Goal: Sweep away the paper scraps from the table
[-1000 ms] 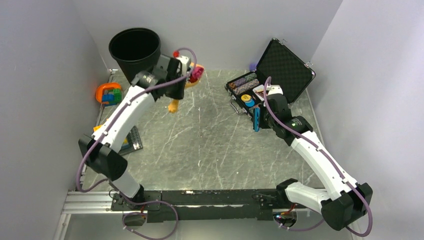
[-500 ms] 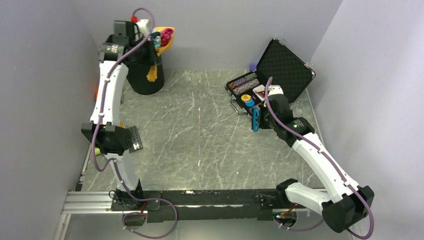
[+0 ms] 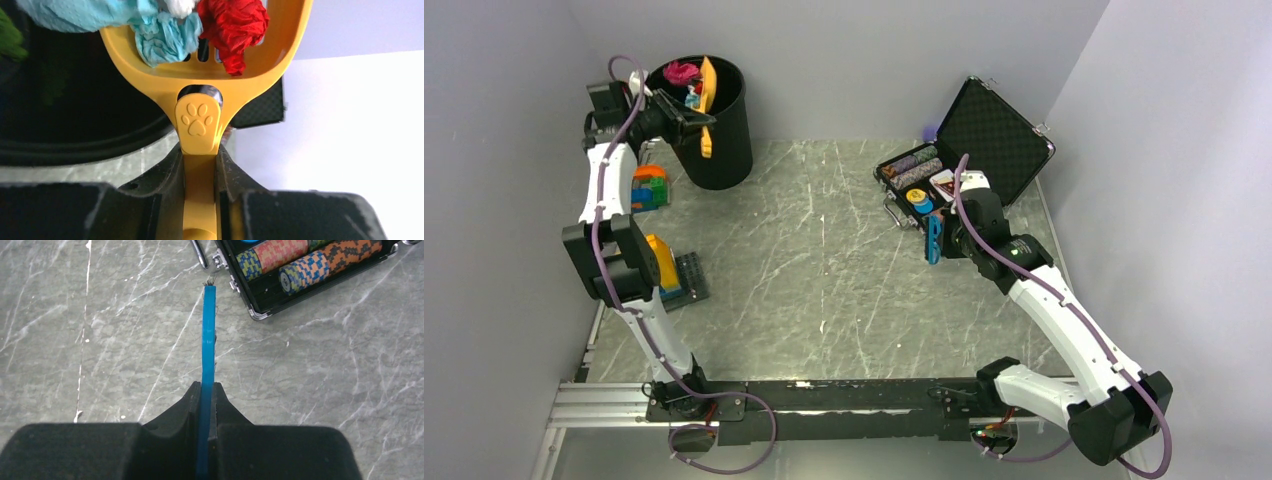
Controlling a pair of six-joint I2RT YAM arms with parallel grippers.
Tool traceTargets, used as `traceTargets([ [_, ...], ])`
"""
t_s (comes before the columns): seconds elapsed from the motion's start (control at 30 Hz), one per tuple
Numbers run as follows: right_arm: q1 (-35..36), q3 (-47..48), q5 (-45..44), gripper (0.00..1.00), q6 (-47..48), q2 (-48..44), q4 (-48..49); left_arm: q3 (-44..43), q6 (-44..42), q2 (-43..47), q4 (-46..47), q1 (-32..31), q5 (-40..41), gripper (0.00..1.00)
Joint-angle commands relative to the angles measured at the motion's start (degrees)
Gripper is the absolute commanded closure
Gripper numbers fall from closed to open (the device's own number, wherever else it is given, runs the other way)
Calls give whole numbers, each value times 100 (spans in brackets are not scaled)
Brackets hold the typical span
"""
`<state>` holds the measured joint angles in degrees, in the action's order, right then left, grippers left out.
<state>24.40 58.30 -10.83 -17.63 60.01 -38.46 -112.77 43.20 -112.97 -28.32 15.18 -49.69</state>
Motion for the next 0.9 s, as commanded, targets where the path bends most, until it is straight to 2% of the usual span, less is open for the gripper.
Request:
traceTargets([
  [0.0, -6, 82, 158, 100, -104, -21, 199, 843, 2394, 178, 2985, 110, -1343, 100],
  [0.23, -10, 74, 238, 100, -156, -11, 237, 1309, 3919, 177, 4901, 128, -1739, 100],
  [0.4, -8, 65, 368, 100, -188, 2, 251, 1671, 6475, -124, 7729, 132, -1806, 100],
  [0.47, -8, 65, 371, 100, -188, -19, 236, 1689, 7080, -254, 8512, 136, -1679, 100],
  [0.57, -6, 63, 373, 100, -188, -49, 213, 1790, 6839, -173, 8240, 201, -1662, 100],
  [0.87, -6, 13, 434, 100, -221, -121, 214, 1839, 7044, -150, 8468, 250, -1613, 100],
])
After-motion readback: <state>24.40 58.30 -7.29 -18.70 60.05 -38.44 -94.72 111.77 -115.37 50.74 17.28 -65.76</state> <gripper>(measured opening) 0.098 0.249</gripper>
